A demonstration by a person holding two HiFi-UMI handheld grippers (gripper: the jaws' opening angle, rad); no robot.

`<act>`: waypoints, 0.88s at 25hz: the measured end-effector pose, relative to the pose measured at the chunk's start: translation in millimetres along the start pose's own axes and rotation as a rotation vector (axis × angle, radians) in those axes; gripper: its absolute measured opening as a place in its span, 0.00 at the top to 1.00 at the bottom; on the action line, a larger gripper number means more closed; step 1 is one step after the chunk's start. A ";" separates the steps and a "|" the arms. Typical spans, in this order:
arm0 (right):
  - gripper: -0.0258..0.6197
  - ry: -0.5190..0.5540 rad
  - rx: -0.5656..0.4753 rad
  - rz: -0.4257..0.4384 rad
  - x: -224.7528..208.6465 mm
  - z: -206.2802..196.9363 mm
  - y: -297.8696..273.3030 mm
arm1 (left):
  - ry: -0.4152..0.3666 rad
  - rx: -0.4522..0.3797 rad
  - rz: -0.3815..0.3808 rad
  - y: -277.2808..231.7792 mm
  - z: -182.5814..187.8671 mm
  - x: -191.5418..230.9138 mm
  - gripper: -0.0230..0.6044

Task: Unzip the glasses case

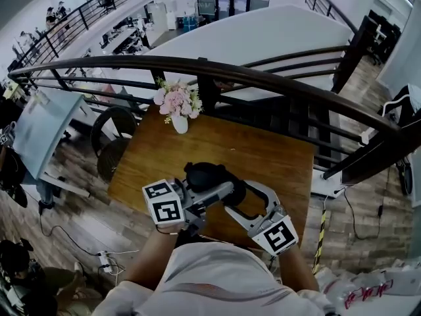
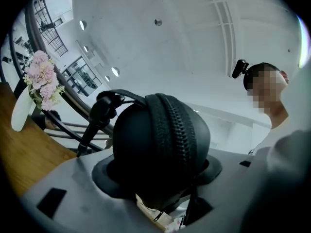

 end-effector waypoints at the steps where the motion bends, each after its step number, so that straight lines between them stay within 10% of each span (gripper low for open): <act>1: 0.43 -0.025 -0.013 -0.014 -2.1 -1.1 1.9 | 0.000 -0.010 0.013 -0.6 1.0 0.9 0.51; 11: 0.48 -0.408 0.068 0.004 -1.7 -46.7 -0.7 | 0.030 -0.110 0.119 0.2 18.4 14.8 0.51; 16: 0.73 -0.429 0.058 -0.011 7.1 -44.3 -11.9 | 0.011 -0.103 0.135 -1.5 16.7 12.8 0.51; 22: 0.79 -0.438 0.046 -0.003 8.7 -43.9 -19.9 | 0.014 -0.103 0.147 0.1 12.9 13.2 0.51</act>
Point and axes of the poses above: the fingertips, and each gripper's own axes: y backward along the fingers, x to its left, z out of its top, the point moved 8 cm from there along y, backward along the fingers, and after that the axes turned 6 degrees about z, right-handed, at the moved point
